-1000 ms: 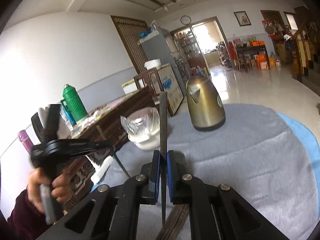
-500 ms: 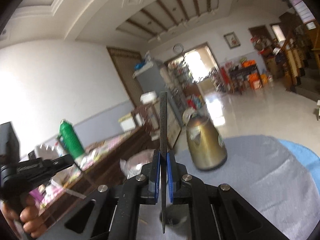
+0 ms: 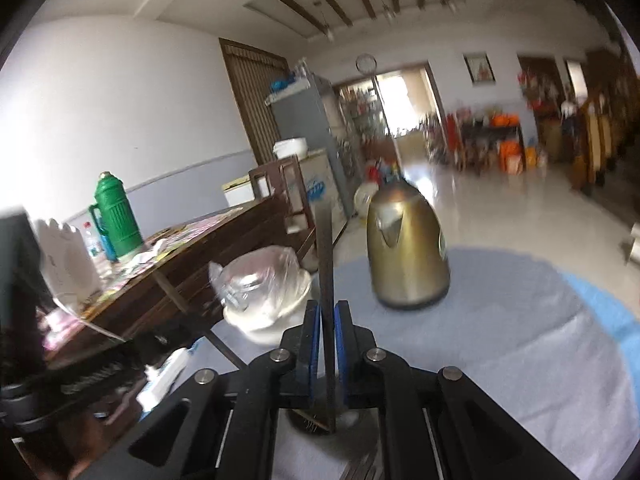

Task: Organize utensils
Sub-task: 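Lower both chopsticks into the grey holder and open both tools, then move both open tools back over the chopstick pile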

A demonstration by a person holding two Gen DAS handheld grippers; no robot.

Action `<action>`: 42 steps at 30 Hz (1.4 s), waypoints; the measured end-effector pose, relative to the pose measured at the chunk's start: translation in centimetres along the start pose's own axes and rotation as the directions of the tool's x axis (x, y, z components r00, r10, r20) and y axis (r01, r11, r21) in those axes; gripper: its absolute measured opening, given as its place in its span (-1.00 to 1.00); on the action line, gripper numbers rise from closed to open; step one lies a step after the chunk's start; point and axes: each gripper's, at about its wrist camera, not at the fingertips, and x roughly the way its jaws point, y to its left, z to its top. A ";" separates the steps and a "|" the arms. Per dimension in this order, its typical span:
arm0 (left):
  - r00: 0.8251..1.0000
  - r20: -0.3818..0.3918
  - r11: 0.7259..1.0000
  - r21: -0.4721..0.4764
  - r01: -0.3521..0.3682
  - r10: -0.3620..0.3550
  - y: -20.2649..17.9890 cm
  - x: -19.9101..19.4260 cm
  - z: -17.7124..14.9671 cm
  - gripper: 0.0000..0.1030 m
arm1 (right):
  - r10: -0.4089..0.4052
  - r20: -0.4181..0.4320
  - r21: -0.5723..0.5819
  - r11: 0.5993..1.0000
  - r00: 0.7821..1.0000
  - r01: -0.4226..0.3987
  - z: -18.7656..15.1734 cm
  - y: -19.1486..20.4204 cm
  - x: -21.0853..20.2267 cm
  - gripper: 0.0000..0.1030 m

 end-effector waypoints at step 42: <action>0.933 -0.218 0.958 0.029 -0.286 0.286 5.5 -4.6 -20.5 -0.15 | 0.111 -0.070 0.452 0.889 0.991 -0.068 -17.1 -17.2 -7.7 0.22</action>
